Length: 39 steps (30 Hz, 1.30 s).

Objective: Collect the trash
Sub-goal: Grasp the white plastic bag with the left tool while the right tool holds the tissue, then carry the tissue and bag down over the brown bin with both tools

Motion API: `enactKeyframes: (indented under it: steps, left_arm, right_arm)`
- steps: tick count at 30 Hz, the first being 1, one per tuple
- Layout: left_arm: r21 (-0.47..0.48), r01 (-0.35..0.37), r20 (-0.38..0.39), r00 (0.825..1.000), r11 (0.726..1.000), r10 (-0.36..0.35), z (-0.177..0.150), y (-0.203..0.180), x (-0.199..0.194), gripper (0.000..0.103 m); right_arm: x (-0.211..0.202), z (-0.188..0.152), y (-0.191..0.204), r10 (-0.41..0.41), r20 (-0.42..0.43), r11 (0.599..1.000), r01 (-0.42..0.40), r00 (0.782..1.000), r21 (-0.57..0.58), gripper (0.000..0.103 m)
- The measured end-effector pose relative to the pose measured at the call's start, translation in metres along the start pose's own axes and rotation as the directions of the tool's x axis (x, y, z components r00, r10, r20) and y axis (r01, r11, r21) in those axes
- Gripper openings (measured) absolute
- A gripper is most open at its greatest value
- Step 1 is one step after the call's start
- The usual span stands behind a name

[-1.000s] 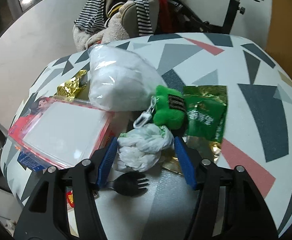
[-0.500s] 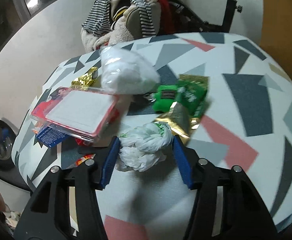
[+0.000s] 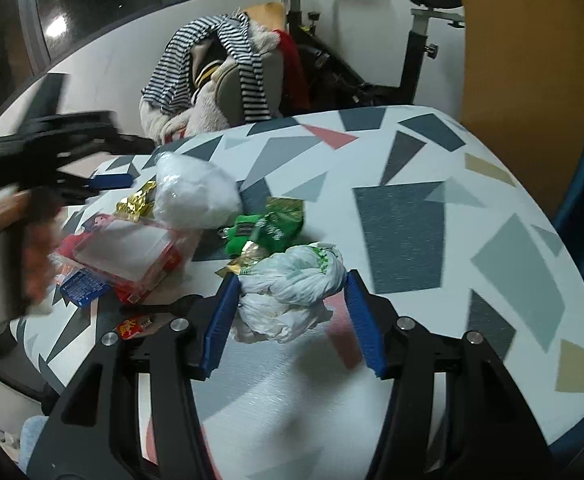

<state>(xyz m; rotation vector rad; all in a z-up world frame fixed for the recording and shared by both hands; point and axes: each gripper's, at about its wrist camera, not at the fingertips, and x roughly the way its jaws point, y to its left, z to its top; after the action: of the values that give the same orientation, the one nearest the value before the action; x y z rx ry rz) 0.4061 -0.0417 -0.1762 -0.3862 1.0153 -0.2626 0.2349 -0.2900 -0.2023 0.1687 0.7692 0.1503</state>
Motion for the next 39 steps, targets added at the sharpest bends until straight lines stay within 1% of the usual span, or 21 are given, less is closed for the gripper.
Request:
enactKeyframes:
  steps: [2,4,5,6,8,9,12,17,19,24,26,27,28,29,30,31,32,34,35,37,39]
  left_arm:
    - [-0.007,-0.035,-0.028,0.999,0.999,0.035,0.005,-0.002,0.018,0.063]
    - [-0.020,-0.067,-0.062,0.996,0.998,0.066,0.006,0.000,0.034,0.053]
    - [-0.019,-0.069,-0.064,0.996,0.997,0.068,0.007,0.001,0.038,0.043]
    - [-0.002,-0.067,-0.056,0.996,0.998,0.067,0.007,-0.001,0.038,0.036]
    - [0.028,-0.069,-0.052,0.996,0.997,0.070,0.007,-0.005,0.037,0.030]
    - [0.046,-0.070,-0.041,0.997,0.997,0.072,0.006,-0.008,0.032,0.029]
    - [0.081,-0.046,-0.002,0.999,0.996,0.047,0.005,-0.015,0.010,0.029]
    - [0.130,-0.009,0.057,0.998,0.991,0.001,-0.002,-0.028,-0.038,0.029]
    - [0.147,0.024,0.056,0.998,0.989,-0.033,-0.007,-0.032,-0.054,0.029]
    - [0.154,0.058,0.056,0.996,0.986,-0.067,-0.020,-0.031,-0.085,0.029]
    - [0.165,0.046,0.073,0.996,0.985,-0.059,-0.027,-0.030,-0.094,0.029]
    - [0.178,0.042,0.096,0.994,0.983,-0.060,-0.032,-0.030,-0.099,0.029]
    - [0.188,0.059,0.131,0.988,0.980,-0.085,-0.037,-0.029,-0.105,0.029]
    - [0.197,0.078,0.169,0.979,0.977,-0.112,-0.041,-0.027,-0.110,0.029]
    - [0.204,0.090,0.223,0.965,0.975,-0.136,-0.047,-0.025,-0.115,0.029]
    - [0.207,0.101,0.258,0.954,0.973,-0.154,-0.053,-0.023,-0.118,0.030]
    - [0.208,0.097,0.264,0.952,0.973,-0.151,-0.058,-0.022,-0.115,0.030]
    - [0.190,0.067,0.249,0.962,0.980,-0.114,-0.062,-0.022,-0.110,0.029]
    - [0.174,0.069,0.241,0.964,0.982,-0.110,-0.063,-0.019,-0.108,0.029]
    - [0.153,0.095,0.231,0.964,0.984,-0.129,-0.064,-0.016,-0.110,0.029]
    - [0.165,0.092,0.238,0.963,0.982,-0.130,-0.067,-0.016,-0.116,0.029]
  right_arm:
    - [-0.004,-0.002,-0.008,0.000,0.004,1.000,0.000,1.000,0.016,0.056]
    - [-0.007,-0.006,-0.015,0.001,0.006,1.000,-0.001,1.000,0.030,0.056]
    - [-0.008,-0.007,-0.017,0.000,0.005,0.999,0.000,1.000,0.034,0.056]
    - [-0.009,-0.010,-0.021,-0.005,0.002,0.999,0.005,1.000,0.036,0.056]
    - [-0.009,-0.012,-0.023,-0.011,-0.004,0.999,0.011,1.000,0.039,0.056]
    - [-0.010,-0.013,-0.024,-0.012,-0.006,0.999,0.013,1.000,0.042,0.056]
    - [-0.017,-0.016,-0.026,-0.016,-0.001,0.999,0.016,1.000,0.051,0.056]
    - [-0.034,-0.018,-0.015,-0.013,0.015,0.999,0.013,1.000,0.038,0.056]
    - [-0.041,-0.020,-0.008,-0.011,0.022,1.000,0.011,1.000,0.026,0.056]
    - [-0.058,-0.025,0.003,0.000,0.031,1.000,0.000,1.000,0.018,0.056]
    - [-0.064,-0.028,0.008,0.000,0.036,1.000,-0.001,0.999,0.008,0.056]
    - [-0.066,-0.029,0.010,0.000,0.036,1.000,0.000,0.999,0.006,0.056]
    - [-0.068,-0.031,0.011,0.000,0.035,1.000,-0.001,0.999,0.005,0.056]
    - [-0.069,-0.032,0.012,0.002,0.034,1.000,-0.002,0.999,0.007,0.056]
    - [-0.069,-0.033,0.013,0.003,0.035,1.000,-0.003,0.999,0.008,0.056]
    - [-0.070,-0.035,0.014,0.006,0.037,1.000,-0.006,0.999,0.009,0.056]
    - [-0.070,-0.036,0.014,0.006,0.035,1.000,-0.007,0.999,0.009,0.056]
    - [-0.070,-0.040,0.014,0.008,0.026,1.000,-0.008,1.000,0.013,0.056]
    - [-0.071,-0.041,0.014,0.009,0.021,1.000,-0.010,1.000,0.013,0.056]
    - [-0.075,-0.041,0.014,0.003,0.023,1.000,-0.003,1.000,0.006,0.056]
    - [-0.078,-0.041,0.012,0.000,0.026,1.000,0.000,1.000,0.005,0.056]
